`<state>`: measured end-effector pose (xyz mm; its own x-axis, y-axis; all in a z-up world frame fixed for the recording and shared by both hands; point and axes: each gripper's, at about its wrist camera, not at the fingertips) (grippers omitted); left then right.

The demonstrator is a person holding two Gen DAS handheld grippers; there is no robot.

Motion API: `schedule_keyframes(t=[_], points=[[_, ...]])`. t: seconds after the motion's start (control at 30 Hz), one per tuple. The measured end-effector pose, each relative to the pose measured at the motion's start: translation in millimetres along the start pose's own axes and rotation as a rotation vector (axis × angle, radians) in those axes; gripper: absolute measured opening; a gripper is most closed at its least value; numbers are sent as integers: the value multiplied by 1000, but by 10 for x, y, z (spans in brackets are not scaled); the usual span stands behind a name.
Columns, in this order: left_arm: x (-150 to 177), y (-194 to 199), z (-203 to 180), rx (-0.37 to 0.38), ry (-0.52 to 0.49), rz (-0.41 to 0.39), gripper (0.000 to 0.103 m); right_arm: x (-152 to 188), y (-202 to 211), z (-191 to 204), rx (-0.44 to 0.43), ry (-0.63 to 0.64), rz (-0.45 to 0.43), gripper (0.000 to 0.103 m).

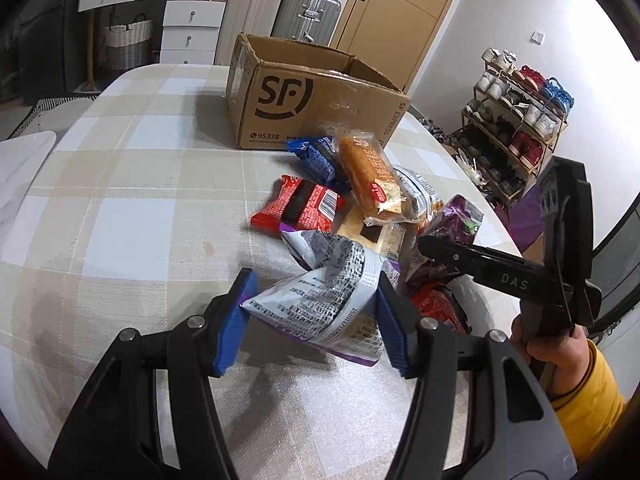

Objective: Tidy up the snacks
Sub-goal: 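Grasp the purple grape candy bag with the right gripper while the left gripper grasps the silver bag, then lift both held bags and carry them over the SF box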

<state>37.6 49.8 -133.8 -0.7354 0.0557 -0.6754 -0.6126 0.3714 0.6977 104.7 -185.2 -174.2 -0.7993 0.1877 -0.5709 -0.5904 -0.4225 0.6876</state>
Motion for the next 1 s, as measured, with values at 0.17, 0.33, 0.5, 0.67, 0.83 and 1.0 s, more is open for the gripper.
schedule_keyframes(t=[0.17,0.33,0.5,0.67,0.83,1.0], points=[[-1,136,-45,-5,-9,-24,55,16,254,-8,-34,-25,-50,41],[-6,312,-107,-12,-19,-55,55,0,539,73,-59,-7,-123,41],[-25,533,-178,-23,-32,-88,55,-6,837,240,-92,30,-190,41],[-52,811,-245,-38,-40,-128,55,47,1123,413,-136,63,-220,41],[-44,1042,-334,-55,-54,-148,55,193,1293,592,-167,103,-223,41],[-70,1206,-415,-60,-70,-161,55,288,1407,720,-178,139,-227,41]])
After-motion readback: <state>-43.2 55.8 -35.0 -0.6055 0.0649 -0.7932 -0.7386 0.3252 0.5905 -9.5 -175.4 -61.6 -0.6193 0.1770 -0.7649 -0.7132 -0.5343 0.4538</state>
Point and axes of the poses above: each gripper's, at about its wrist camera, not at the fingertips, and y roughly against the way its jaws point, z to its left, x to its underside, and after that the axes turned 7 degrees about -y, right-handed
